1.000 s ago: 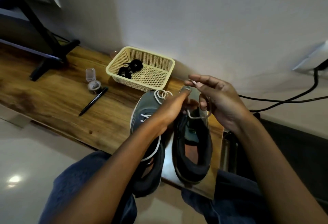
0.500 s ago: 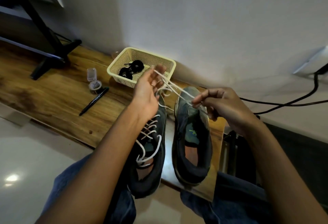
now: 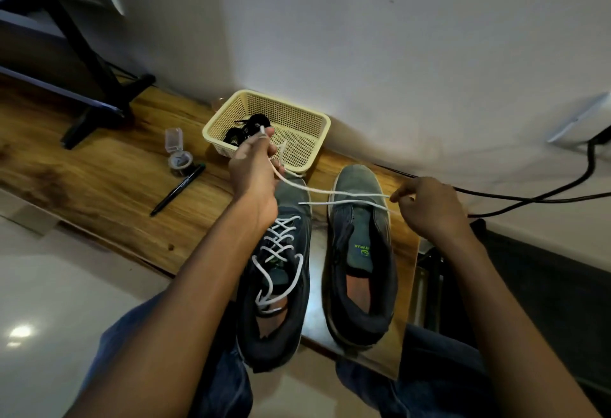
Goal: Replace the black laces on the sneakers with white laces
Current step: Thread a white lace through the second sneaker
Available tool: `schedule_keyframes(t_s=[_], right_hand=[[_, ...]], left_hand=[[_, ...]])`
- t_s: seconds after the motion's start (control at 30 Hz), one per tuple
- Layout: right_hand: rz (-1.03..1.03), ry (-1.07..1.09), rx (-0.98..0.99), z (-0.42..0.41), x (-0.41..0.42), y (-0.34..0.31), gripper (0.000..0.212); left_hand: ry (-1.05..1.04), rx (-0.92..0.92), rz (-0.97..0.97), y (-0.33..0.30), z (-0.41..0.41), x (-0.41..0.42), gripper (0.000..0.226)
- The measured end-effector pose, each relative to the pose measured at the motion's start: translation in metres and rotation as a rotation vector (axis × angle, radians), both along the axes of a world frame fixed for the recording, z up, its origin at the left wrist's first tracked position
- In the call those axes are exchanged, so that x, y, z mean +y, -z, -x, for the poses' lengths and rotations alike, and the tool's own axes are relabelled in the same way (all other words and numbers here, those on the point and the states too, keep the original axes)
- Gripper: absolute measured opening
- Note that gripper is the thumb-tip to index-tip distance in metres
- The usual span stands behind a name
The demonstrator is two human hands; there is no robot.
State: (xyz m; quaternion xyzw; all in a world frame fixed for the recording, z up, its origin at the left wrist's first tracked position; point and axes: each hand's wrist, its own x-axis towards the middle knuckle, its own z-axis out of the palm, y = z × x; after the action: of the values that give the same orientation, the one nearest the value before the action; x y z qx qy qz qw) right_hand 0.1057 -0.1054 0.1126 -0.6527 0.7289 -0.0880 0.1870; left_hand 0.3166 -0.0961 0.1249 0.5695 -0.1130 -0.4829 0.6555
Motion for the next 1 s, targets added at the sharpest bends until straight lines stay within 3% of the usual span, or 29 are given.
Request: schedule_keyframes(t_s=[0.07, 0.13, 0.27, 0.37, 0.47, 0.57, 0.7, 0.87, 1.0], right_hand=[[0.177, -0.051, -0.077, -0.006, -0.001, 0.0, 0.025], [0.262, -0.066, -0.379, -0.017, 0.003, -0.009, 0.022], [-0.128, -0.046, -0.99, -0.038, 0.017, -0.029, 0.034], [-0.18, 0.104, -1.269, -0.039, 0.017, -0.031, 0.021], [-0.178, 0.285, -1.442, -0.029, 0.008, -0.031, 0.01], [-0.175, 0.392, -1.533, -0.013, 0.0, -0.027, 0.015], [-0.029, 0.504, -1.535, 0.0, -0.007, -0.026, 0.022], [0.047, 0.662, -1.544, 0.006, -0.01, -0.023, 0.025], [0.074, 0.713, -1.514, 0.01, -0.01, -0.022, 0.024]], left_hand=[[0.206, -0.144, 0.02, -0.003, 0.006, 0.004, 0.018], [0.452, -0.321, 0.084, -0.006, 0.015, 0.01, 0.02], [0.836, -0.636, 0.184, 0.002, 0.031, 0.018, 0.013], [0.949, -0.852, 0.117, 0.013, 0.031, 0.018, 0.009], [0.933, -0.957, 0.019, 0.015, 0.025, 0.016, 0.012], [0.87, -1.076, -0.068, 0.015, 0.018, 0.013, 0.015], [0.677, -1.14, -0.21, 0.012, 0.002, 0.008, 0.018], [0.427, -1.439, -0.391, 0.006, -0.023, 0.009, 0.023], [0.192, -1.576, -0.415, 0.007, -0.044, 0.009, 0.026]])
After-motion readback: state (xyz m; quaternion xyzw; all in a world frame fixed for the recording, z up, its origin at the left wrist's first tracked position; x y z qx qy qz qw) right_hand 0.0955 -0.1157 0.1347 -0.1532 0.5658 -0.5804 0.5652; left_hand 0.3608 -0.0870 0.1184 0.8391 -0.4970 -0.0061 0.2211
